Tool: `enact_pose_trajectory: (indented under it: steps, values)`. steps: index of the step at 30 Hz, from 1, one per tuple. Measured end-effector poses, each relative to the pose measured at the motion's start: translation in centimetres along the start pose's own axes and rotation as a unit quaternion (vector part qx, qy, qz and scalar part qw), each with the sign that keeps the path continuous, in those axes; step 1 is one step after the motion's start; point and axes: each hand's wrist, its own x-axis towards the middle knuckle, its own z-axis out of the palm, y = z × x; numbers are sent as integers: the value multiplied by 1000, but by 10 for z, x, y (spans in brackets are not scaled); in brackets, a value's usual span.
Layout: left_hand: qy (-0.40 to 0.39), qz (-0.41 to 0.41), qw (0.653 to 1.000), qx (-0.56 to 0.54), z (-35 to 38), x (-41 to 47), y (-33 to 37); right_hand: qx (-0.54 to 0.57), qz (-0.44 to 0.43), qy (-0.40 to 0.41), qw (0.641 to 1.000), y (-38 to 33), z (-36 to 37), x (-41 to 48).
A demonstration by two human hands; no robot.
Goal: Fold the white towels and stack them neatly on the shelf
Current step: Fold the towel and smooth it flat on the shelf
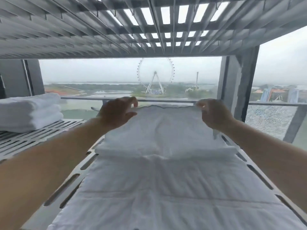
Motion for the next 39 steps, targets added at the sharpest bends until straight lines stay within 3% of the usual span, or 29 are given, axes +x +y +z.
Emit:
enact_pose_trajectory:
  steps: [3, 5, 8, 11, 15, 16, 17, 19, 20, 21, 23, 25, 28, 29, 32, 35, 39]
  values:
    - [-164, 41, 985, 38, 34, -66, 6, -17, -63, -173, 983, 12, 35, -73]
    - [-224, 31, 974, 24, 48, -103, 11, -19, -68, -203, 977, 21, 51, -102]
    - [-179, -1, 984, -3, 50, -117, 6, -16, -33, -137, 990, 30, 55, -108]
    - [-192, -3, 981, -12, 41, -111, 1, -50, -37, -135, 989, 30, 50, -103]
    - [-48, -23, 994, -94, 16, -110, 0, -14, 9, 4, 1000, 26, 28, -101]
    - [-50, -25, 992, -110, 11, -115, 1, -16, 16, 20, 1000, 23, 22, -104]
    - [-81, -15, 990, -116, 9, -122, 2, -25, 18, 9, 999, 20, 18, -108]
    - [-227, -8, 968, -104, 9, -138, 4, -51, 16, -97, 994, 15, 15, -122]
    - [-252, -8, 963, -94, 7, -142, 4, -66, 15, -146, 987, 14, 13, -129]
    - [-230, -13, 969, -92, 3, -143, 3, -68, 17, -159, 985, 13, 9, -134]
    - [-102, -31, 988, -115, -11, -141, 4, -36, 21, -86, 995, 9, -8, -143]
    - [-50, -56, 987, -142, -25, -145, 6, -23, 15, -41, 999, 1, -25, -157]
    - [-182, -37, 977, -104, -28, -173, 13, -41, 1, -115, 993, -14, -38, -185]
    - [-193, -36, 975, -105, -30, -182, 15, -44, 10, -112, 993, -16, -42, -194]
    - [-154, -57, 974, -156, -41, -194, 23, -37, 62, -79, 994, -18, -51, -207]
    - [-206, -46, 961, -179, -48, -203, 38, -28, 68, -160, 984, -29, -57, -216]
    - [-166, -42, 963, -206, -45, -210, 60, 54, 33, -185, 981, -58, -51, -226]
